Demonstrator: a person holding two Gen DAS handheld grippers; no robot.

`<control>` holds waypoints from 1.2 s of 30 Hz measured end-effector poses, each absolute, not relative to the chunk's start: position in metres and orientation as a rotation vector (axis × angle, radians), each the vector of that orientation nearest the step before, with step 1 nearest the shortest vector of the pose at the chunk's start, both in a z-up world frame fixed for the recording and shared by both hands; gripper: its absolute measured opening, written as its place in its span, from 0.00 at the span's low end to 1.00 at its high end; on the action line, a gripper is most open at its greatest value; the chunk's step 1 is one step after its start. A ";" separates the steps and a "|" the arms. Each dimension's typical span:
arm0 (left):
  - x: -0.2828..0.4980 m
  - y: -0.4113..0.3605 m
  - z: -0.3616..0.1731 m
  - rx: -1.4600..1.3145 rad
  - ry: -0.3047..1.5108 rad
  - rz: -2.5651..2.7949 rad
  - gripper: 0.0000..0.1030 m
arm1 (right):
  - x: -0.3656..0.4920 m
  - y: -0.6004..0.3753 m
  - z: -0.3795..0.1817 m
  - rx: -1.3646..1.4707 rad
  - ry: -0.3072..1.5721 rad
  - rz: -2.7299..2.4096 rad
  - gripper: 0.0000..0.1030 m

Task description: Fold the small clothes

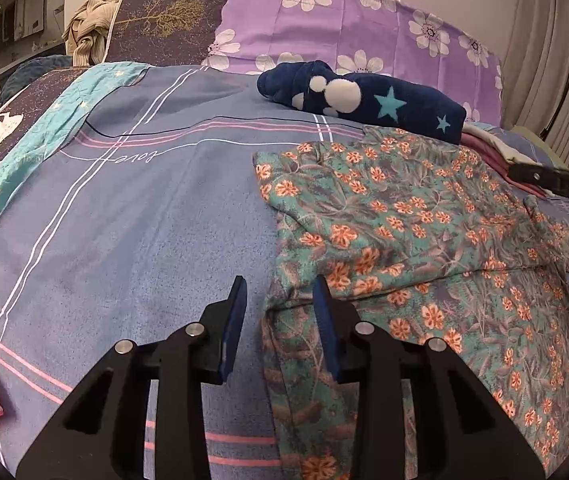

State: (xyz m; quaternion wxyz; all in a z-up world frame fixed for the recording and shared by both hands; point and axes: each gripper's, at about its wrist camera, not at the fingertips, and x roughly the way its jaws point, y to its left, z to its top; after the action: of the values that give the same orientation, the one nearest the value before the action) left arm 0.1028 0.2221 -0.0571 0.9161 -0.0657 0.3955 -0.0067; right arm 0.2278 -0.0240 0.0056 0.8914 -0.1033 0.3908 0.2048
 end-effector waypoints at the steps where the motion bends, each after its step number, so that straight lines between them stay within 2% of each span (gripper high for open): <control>1: 0.106 0.224 -0.058 -0.145 0.817 -0.019 0.33 | 0.228 -0.005 0.007 -0.242 0.813 0.453 0.37; 11: 0.117 0.253 -0.086 -0.383 0.820 -0.142 0.33 | 0.241 0.152 -0.005 -0.426 0.837 0.619 0.37; 15: 0.114 0.257 -0.090 -0.424 0.801 -0.150 0.33 | 0.251 0.199 -0.019 -0.474 0.879 0.646 0.48; 20: 0.109 0.260 -0.090 -0.450 0.778 -0.154 0.28 | 0.256 0.240 -0.045 -0.627 0.861 0.570 0.48; 21: 0.107 0.262 -0.090 -0.466 0.769 -0.160 0.24 | 0.256 0.242 -0.048 -0.645 0.855 0.552 0.45; 23: 0.104 0.267 -0.092 -0.515 0.753 -0.197 0.18 | 0.260 0.247 -0.056 -0.682 0.867 0.532 0.09; 24: 0.104 0.269 -0.093 -0.534 0.753 -0.215 0.15 | 0.262 0.249 -0.060 -0.682 0.884 0.529 0.03; 27: 0.105 0.271 -0.096 -0.560 0.759 -0.232 0.11 | 0.270 0.248 -0.054 -0.615 0.847 0.525 0.02; 31: 0.101 0.273 -0.095 -0.579 0.737 -0.220 0.10 | 0.285 0.249 -0.040 -0.433 0.847 0.590 0.02; 34: 0.094 0.285 -0.098 -0.646 0.713 -0.197 0.10 | 0.289 0.254 -0.051 -0.445 0.871 0.583 0.04; 35: 0.093 0.288 -0.100 -0.670 0.719 -0.196 0.11 | 0.290 0.252 -0.057 -0.469 0.893 0.574 0.10; 36: 0.094 0.290 -0.103 -0.692 0.728 -0.202 0.11 | 0.287 0.248 -0.058 -0.480 0.886 0.554 0.28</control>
State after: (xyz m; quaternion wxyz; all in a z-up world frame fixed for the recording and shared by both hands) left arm 0.0938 0.2900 -0.1029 0.8717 -0.3308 0.3484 -0.0964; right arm 0.2874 0.2480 -0.0579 0.8393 -0.2271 0.4189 0.2620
